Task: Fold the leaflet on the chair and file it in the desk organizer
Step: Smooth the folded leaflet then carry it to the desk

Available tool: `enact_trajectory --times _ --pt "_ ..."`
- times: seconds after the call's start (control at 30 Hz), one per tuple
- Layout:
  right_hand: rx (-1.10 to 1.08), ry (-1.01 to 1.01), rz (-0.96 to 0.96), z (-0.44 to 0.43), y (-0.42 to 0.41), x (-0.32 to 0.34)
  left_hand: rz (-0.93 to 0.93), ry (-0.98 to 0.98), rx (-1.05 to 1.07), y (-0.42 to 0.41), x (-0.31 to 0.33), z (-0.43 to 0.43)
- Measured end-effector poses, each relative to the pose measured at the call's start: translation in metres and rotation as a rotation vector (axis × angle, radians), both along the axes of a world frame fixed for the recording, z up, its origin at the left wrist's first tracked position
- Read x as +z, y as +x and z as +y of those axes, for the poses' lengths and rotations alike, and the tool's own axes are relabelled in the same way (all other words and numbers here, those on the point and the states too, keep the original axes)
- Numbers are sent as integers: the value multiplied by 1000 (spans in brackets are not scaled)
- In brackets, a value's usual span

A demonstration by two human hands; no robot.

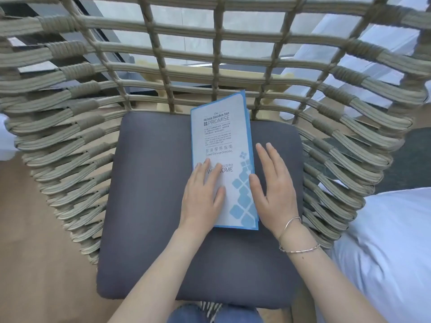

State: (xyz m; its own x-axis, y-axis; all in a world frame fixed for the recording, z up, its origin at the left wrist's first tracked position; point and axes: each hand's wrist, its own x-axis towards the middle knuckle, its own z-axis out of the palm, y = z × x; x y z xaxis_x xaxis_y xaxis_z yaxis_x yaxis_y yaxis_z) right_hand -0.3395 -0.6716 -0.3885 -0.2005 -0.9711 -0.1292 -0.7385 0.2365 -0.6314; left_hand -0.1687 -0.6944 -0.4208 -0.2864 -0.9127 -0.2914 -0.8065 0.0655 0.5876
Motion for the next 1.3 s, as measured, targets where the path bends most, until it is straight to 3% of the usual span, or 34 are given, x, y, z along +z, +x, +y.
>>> enact_trajectory --times 0.2,0.43,0.83,1.1,1.3 --pt "185 103 241 6 8 -59 -242 -110 -197 11 -50 5" --pt "247 145 427 13 16 -99 -315 -217 -270 18 -80 14" --pt "284 220 428 99 38 -86 -326 -200 -332 45 -69 95" --pt "114 11 269 33 38 -43 -245 -319 -255 35 -27 30" --pt "211 93 354 -36 53 -67 -269 -294 -250 10 -43 -37"
